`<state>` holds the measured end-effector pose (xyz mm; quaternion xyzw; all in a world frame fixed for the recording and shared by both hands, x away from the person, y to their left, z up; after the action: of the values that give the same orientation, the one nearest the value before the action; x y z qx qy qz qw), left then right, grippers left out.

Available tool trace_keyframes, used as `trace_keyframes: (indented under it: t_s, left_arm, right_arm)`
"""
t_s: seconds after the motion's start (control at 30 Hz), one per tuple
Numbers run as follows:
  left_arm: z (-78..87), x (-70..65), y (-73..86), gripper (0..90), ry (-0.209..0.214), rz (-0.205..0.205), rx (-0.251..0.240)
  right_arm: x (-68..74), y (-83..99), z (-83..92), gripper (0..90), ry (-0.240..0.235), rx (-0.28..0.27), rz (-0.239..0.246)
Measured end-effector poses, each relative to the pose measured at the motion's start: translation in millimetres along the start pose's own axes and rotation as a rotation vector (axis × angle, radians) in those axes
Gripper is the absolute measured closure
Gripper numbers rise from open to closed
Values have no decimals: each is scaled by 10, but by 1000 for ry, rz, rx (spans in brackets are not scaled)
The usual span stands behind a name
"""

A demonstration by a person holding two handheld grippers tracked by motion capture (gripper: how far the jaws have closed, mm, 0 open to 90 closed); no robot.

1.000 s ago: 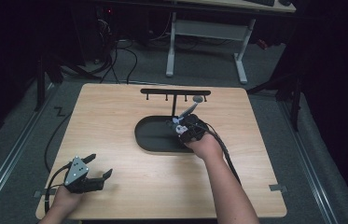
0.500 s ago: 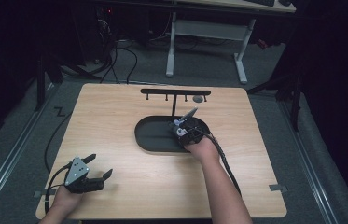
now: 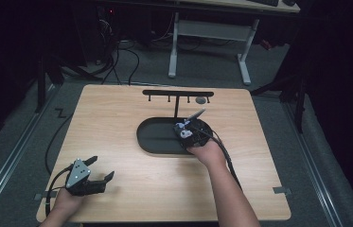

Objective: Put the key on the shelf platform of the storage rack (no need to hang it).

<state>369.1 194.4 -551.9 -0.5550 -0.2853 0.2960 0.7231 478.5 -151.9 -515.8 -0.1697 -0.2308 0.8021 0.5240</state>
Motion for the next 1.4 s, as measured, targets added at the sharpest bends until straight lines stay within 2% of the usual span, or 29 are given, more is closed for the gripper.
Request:
trace_keyframes:
  t_s: [0.13,0.3,0.53,0.8,0.9,1.0,1.13,1.17,1.2,1.3,1.33,1.37,1.4]
  left_arm:
    - [-12,-3,3,155,-1,-2,10]
    - [-18,-9,4,155,-3,-7,12]
    - [-20,-8,5,154,-2,-9,15]
    - [-20,-12,6,155,-4,-13,18]
    - [-16,-14,7,155,-4,-17,18]
    - [-11,-17,7,155,-4,-19,17]
    - [-7,-13,6,154,-8,-18,13]
    - [-7,-13,6,155,-8,-18,13]
    - [-6,-14,6,155,-7,-18,13]
    - [-5,-14,6,155,-8,-18,12]
    - [-2,-13,5,155,-10,-19,10]
    - [-2,-13,5,155,-10,-19,10]
    - [0,-12,4,155,-12,-18,6]
  right_arm:
    - [45,13,117,256,-3,-39,36]
    - [104,65,261,244,-18,-101,44]
    - [156,240,398,223,-66,-159,79]
    - [115,496,470,150,-74,-245,38]
    - [89,611,499,143,-46,-290,43]
    - [75,745,489,113,-58,-300,33]
    - [82,929,480,88,-27,-337,50]
    - [82,929,480,88,-27,-337,50]
    - [99,1026,466,79,-44,-354,34]
    - [101,1118,445,71,-37,-370,26]
    - [110,1196,436,61,-31,-396,23]
    - [110,1196,436,61,-31,-396,23]
    - [131,1272,437,49,-32,-415,18]
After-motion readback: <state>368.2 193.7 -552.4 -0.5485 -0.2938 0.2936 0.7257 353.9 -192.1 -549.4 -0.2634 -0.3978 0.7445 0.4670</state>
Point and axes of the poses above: each handheld gripper's, and its own axes: z roughly backward along the jaws, y roughly out of its underside, x roughly to its left, the point moved 6 cm from there along -z, roughly forward along the jaws, and after that the axes turned 11 degrees about -x, right-handed, at the moved point
